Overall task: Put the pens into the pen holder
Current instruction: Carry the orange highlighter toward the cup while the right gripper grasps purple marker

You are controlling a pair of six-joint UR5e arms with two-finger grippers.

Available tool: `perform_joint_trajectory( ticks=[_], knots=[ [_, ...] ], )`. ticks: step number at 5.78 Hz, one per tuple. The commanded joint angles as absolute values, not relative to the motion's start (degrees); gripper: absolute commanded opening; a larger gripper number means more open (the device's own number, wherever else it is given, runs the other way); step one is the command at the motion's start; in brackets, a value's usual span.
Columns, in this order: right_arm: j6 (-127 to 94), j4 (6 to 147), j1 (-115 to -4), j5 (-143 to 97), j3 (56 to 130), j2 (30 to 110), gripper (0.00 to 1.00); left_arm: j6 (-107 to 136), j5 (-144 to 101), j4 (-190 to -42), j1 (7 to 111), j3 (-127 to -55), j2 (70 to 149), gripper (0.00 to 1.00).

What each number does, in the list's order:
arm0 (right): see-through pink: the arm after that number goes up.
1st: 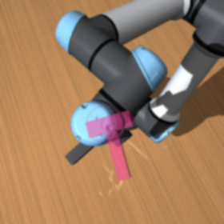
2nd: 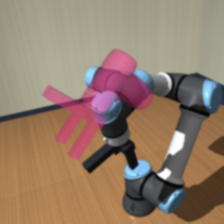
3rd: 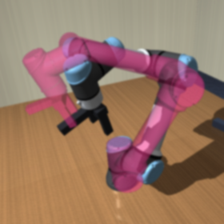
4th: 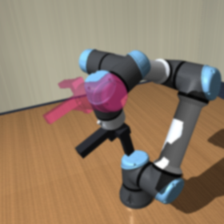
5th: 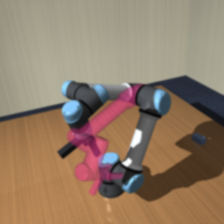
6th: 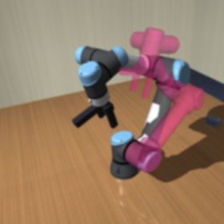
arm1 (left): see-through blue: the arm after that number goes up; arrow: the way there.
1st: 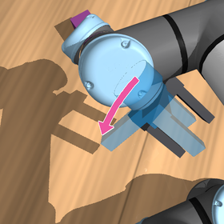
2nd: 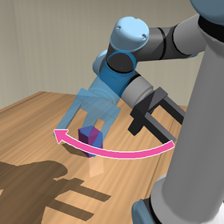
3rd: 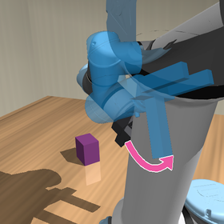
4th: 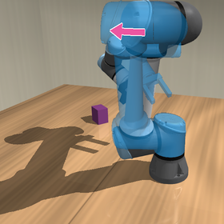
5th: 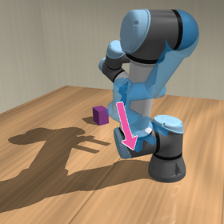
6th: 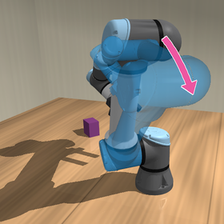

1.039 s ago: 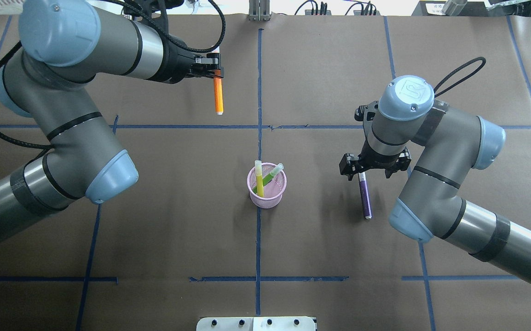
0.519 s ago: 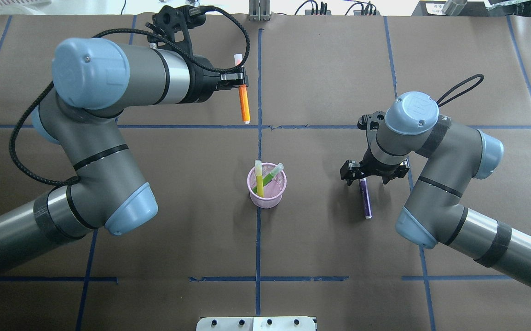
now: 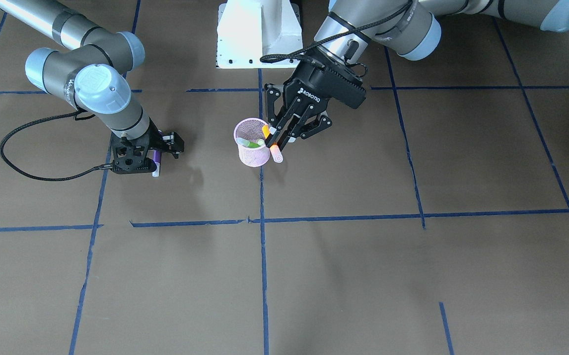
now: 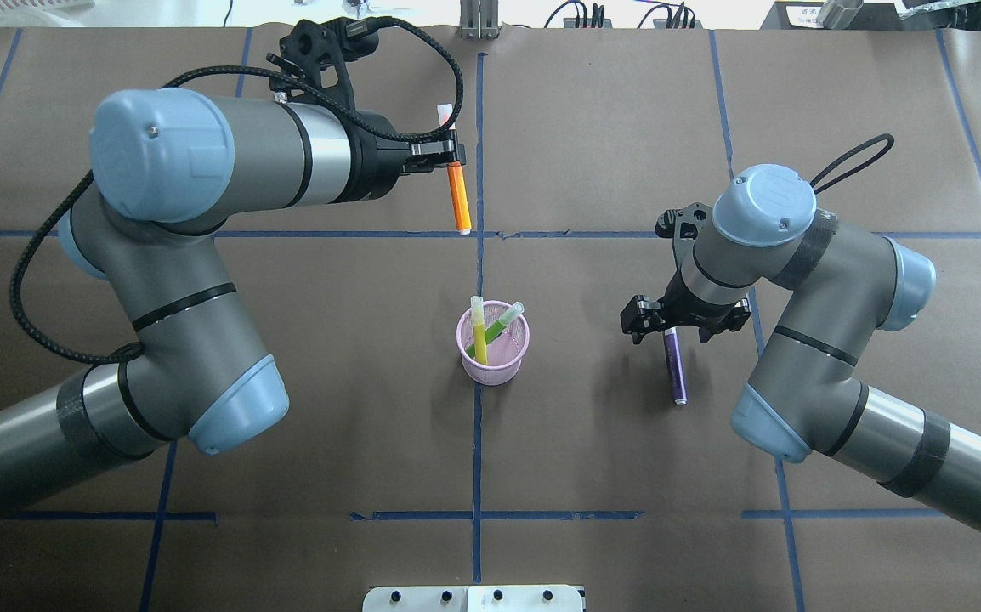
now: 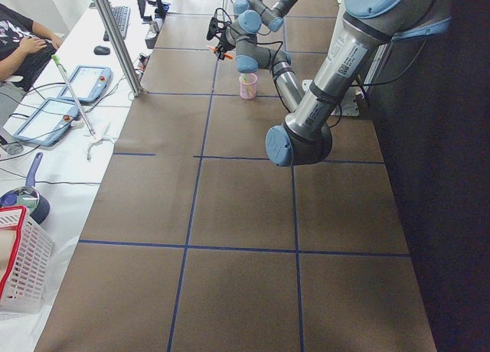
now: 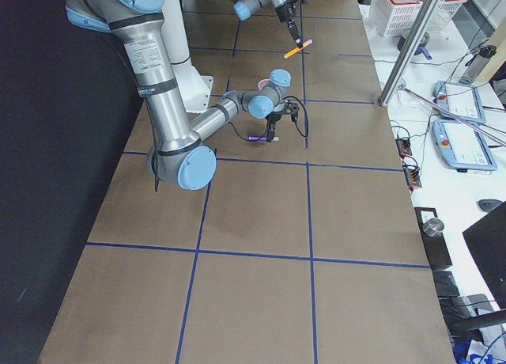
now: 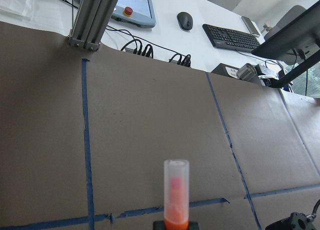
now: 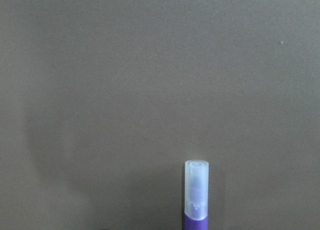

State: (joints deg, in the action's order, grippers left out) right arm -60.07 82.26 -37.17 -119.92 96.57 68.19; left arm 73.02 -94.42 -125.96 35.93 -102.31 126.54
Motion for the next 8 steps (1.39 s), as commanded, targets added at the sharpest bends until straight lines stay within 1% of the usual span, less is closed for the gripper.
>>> perform_joint_trajectory(
  ticks=[1,3,6,8],
  knots=[
    [-60.3,82.3,-37.2,-120.0,96.6,68.3,1.0,73.5,-83.3,-135.6,28.4,-102.4,121.5,0.0],
    [-60.3,82.2,-37.2,-120.0,96.6,68.5,1.0,73.4,-74.1,-137.9,19.8,-100.7,121.0,0.0],
    [-60.3,82.2,-37.2,-120.0,96.6,68.3,1.0,73.1,-66.7,-138.3,18.3,-96.1,121.5,0.0],
    [-60.3,82.2,-37.2,-120.0,96.6,68.0,1.0,73.2,-66.6,-138.6,17.2,-95.5,121.4,0.0]
  ],
)
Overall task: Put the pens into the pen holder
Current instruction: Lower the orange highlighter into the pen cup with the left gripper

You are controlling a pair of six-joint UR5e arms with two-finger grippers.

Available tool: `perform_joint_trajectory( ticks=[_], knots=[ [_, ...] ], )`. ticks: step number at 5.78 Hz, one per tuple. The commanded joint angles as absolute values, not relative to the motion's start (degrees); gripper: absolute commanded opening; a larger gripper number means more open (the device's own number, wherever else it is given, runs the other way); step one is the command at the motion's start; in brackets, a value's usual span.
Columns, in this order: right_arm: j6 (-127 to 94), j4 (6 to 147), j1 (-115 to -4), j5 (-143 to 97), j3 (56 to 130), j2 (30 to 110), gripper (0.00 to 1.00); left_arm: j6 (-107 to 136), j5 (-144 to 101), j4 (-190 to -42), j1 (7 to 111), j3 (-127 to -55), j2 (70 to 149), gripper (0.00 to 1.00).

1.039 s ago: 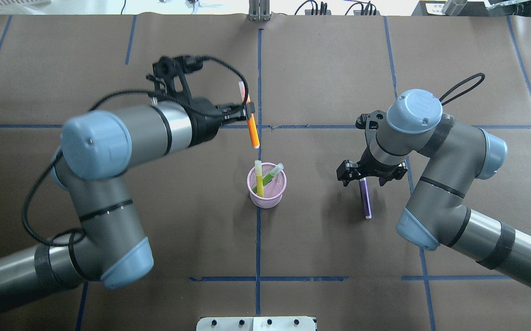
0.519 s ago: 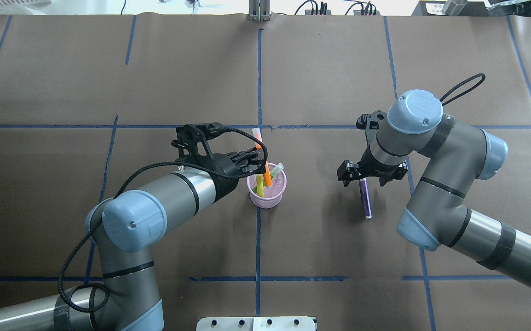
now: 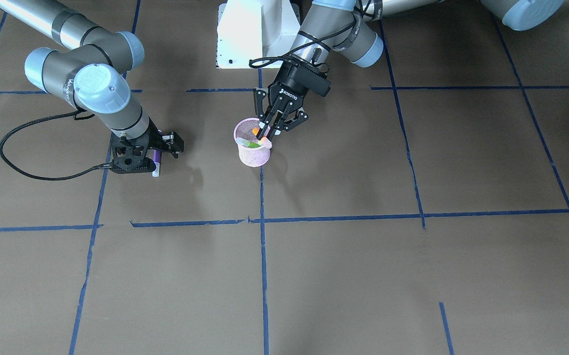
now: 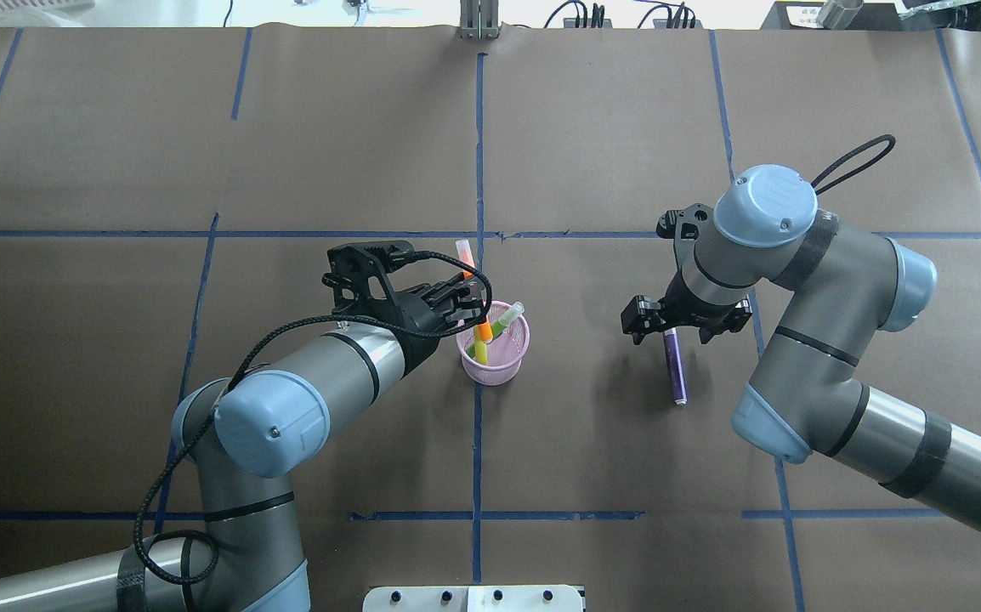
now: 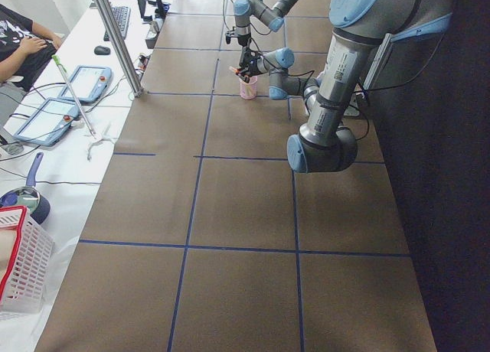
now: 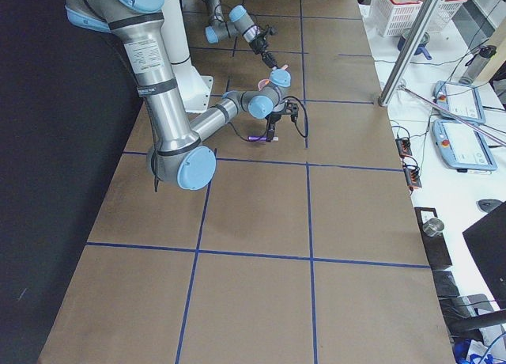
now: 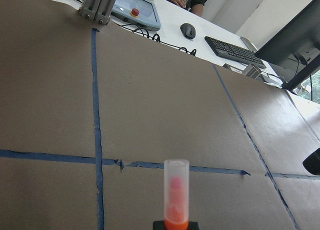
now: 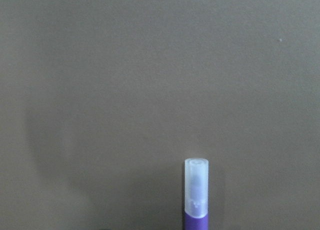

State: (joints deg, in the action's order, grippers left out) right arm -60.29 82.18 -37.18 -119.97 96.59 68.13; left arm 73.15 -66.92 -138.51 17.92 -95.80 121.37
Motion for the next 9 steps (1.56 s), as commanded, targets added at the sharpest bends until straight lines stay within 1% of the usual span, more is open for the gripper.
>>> perform_joint_trajectory(
  ticks=[1,3,4,5,6,9],
  knots=[
    [-60.3,82.2,-37.2,-120.0,96.6,67.9,1.0,73.1,-66.6,-138.4,16.3,-95.4,121.4,0.0],
    [-60.3,82.2,-37.1,-120.0,96.6,67.9,1.0,73.0,-66.5,-138.3,15.3,-95.4,121.3,0.0],
    [-60.3,82.2,-37.2,-120.0,96.6,67.9,1.0,73.0,-66.5,-138.3,15.4,-95.4,121.5,0.11],
    [-60.3,82.2,-37.1,-120.0,96.6,67.9,1.0,72.8,-66.5,-138.4,15.4,-95.8,121.7,0.94],
    [-60.3,82.2,-37.1,-120.0,96.5,67.9,1.0,72.8,-66.2,-138.3,15.5,-96.3,121.7,1.0],
    [-60.6,82.3,-37.0,-120.0,96.3,67.9,1.0,70.9,-66.7,-137.6,17.3,-98.3,121.2,1.0]
  ],
)
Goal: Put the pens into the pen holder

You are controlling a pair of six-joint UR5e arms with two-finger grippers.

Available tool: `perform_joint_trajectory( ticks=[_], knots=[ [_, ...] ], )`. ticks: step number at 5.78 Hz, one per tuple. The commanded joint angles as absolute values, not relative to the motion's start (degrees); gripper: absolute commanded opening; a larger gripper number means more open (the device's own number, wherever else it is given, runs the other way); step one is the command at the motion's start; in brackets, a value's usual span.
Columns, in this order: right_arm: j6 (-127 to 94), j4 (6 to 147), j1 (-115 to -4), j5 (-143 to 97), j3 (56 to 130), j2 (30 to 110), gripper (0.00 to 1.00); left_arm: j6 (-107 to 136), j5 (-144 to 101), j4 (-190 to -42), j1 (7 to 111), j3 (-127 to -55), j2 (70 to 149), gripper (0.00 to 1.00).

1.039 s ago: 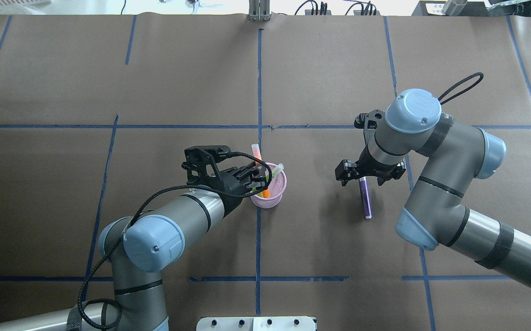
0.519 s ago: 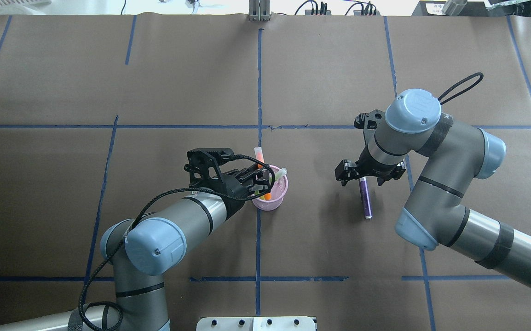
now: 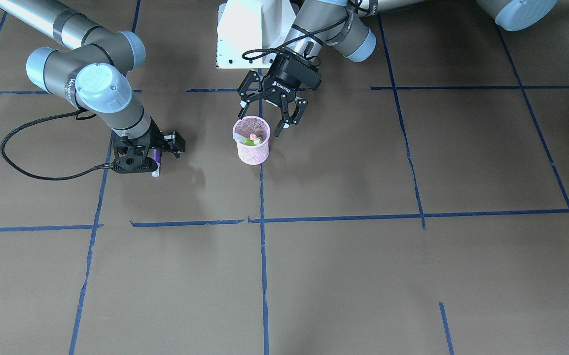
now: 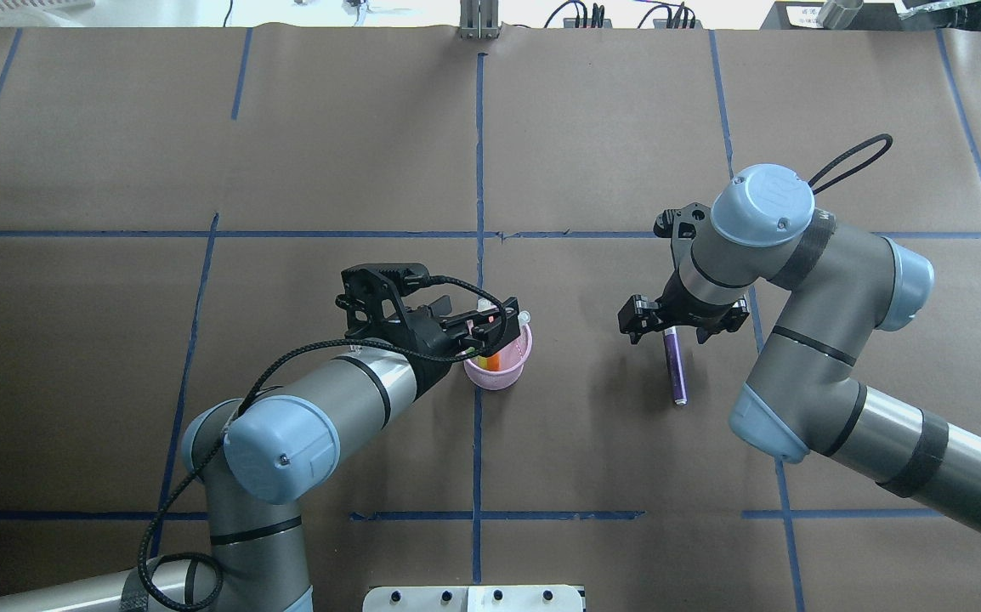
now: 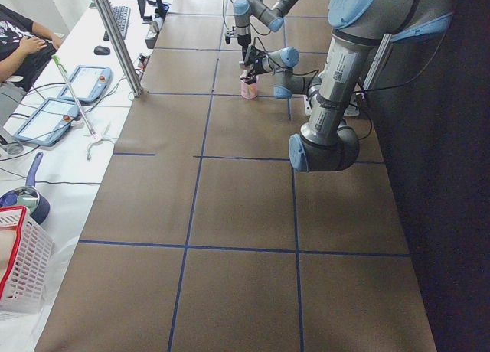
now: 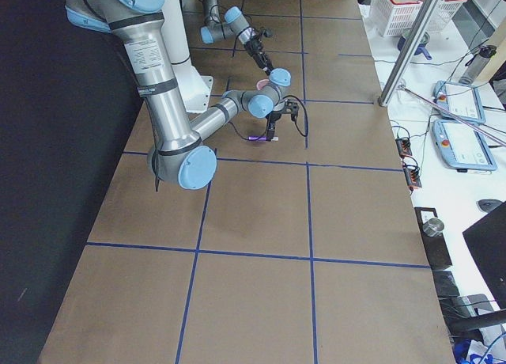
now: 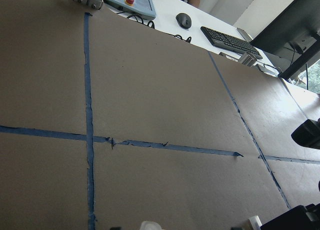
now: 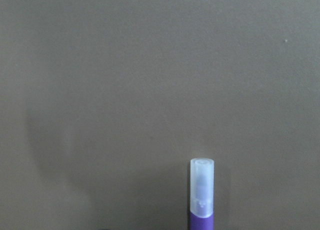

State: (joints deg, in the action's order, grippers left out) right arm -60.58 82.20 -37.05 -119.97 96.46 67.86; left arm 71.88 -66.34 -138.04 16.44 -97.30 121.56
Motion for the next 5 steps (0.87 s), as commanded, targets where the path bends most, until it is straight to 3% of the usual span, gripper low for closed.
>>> perform_joint_trajectory(
  ticks=[1,2,3,5],
  knots=[
    [-61.2,82.4,-36.9,-120.0,96.2,67.9,1.0,68.7,-67.1,-135.6,18.5,-98.4,121.3,1.0],
    [-61.4,82.4,-36.9,-120.0,96.2,67.9,1.0,68.6,-72.3,-129.5,22.2,-99.9,121.6,1.0],
    [-61.4,82.4,-36.9,-120.0,96.2,67.9,0.93,68.6,-84.4,-120.8,28.6,-102.4,121.4,1.0],
    [-61.8,82.4,-36.9,-119.9,96.1,68.5,0.62,68.4,-106.2,-111.1,41.3,-103.1,121.2,1.0]
  ],
)
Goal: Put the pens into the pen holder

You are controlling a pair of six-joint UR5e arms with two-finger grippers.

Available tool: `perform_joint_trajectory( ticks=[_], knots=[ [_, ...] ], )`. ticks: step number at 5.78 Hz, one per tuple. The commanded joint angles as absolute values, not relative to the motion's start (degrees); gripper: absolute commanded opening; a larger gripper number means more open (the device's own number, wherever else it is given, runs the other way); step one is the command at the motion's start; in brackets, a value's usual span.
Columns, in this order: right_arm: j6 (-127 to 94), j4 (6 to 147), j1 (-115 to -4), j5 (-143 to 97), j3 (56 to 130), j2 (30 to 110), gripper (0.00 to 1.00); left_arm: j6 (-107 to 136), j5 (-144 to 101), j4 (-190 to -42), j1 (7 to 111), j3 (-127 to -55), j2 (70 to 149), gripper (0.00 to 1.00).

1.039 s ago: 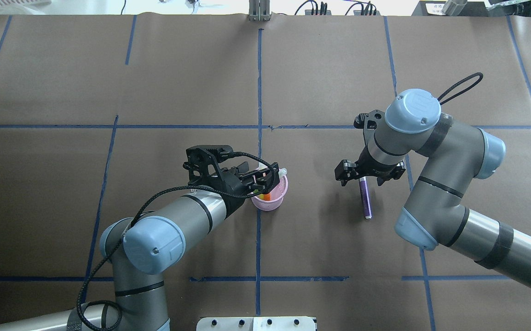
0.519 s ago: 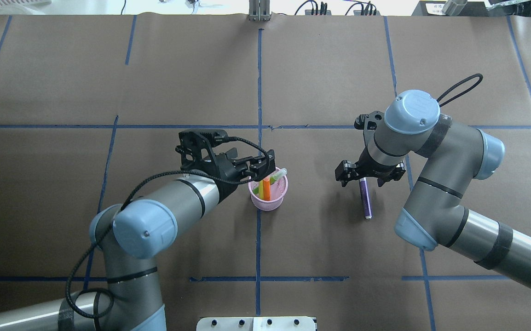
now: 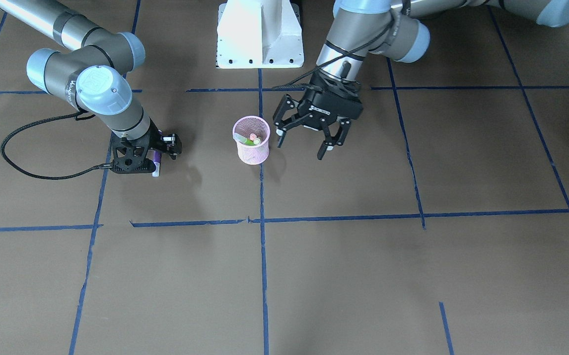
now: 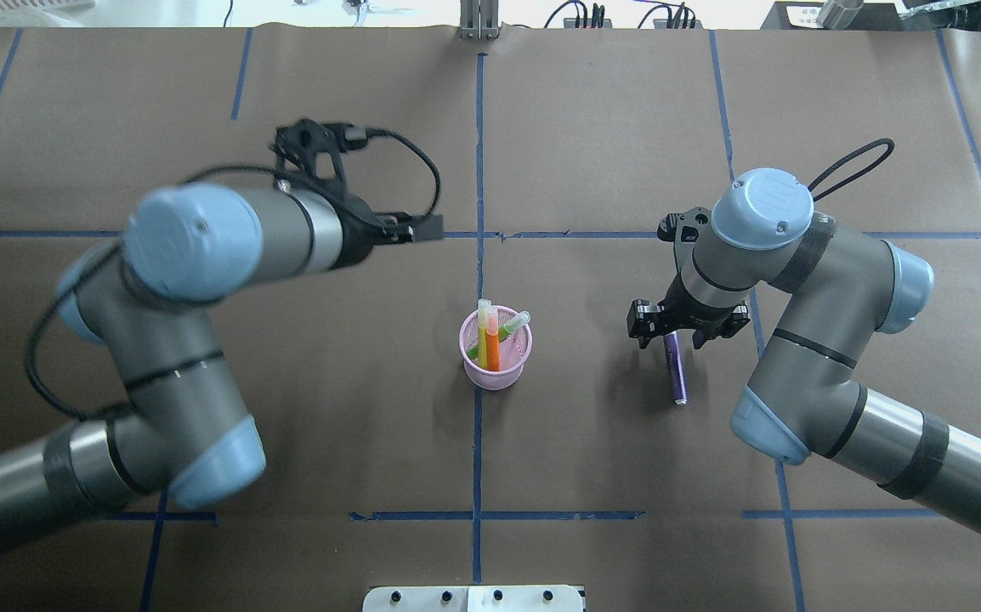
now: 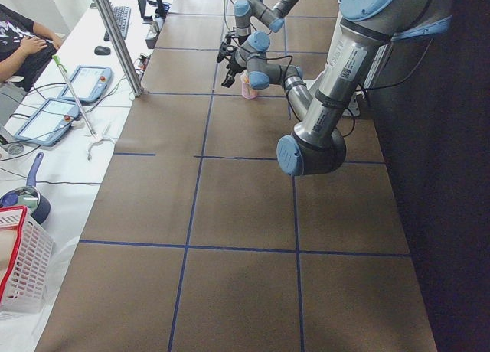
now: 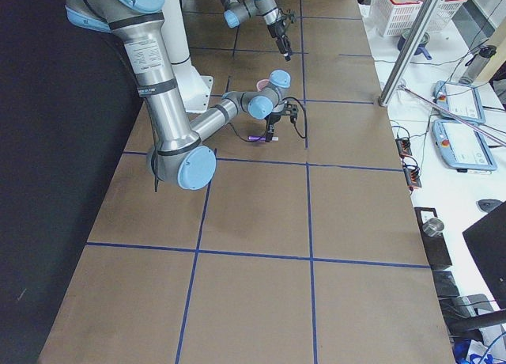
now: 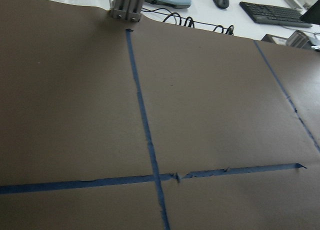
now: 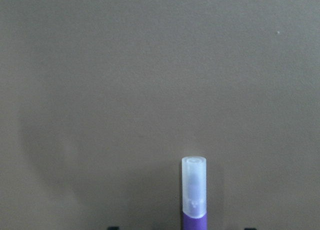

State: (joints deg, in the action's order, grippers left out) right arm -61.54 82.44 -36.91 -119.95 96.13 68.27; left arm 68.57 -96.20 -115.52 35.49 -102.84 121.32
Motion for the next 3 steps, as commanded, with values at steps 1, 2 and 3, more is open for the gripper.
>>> perform_joint_trajectory(
  ticks=[1,2,3],
  knots=[
    [-62.7,82.4,-36.8,-119.9,96.0,68.5,0.51,65.6,-114.3,-108.3,46.1,-103.1,121.2,1.0],
    [-63.4,82.4,-36.7,-119.9,96.0,68.5,0.39,59.8,-121.0,-103.0,51.6,-103.1,121.1,1.0],
    [-63.4,82.4,-36.7,-119.9,96.1,68.5,0.25,54.5,-126.8,-100.7,57.1,-102.5,121.0,1.0]
  ],
)
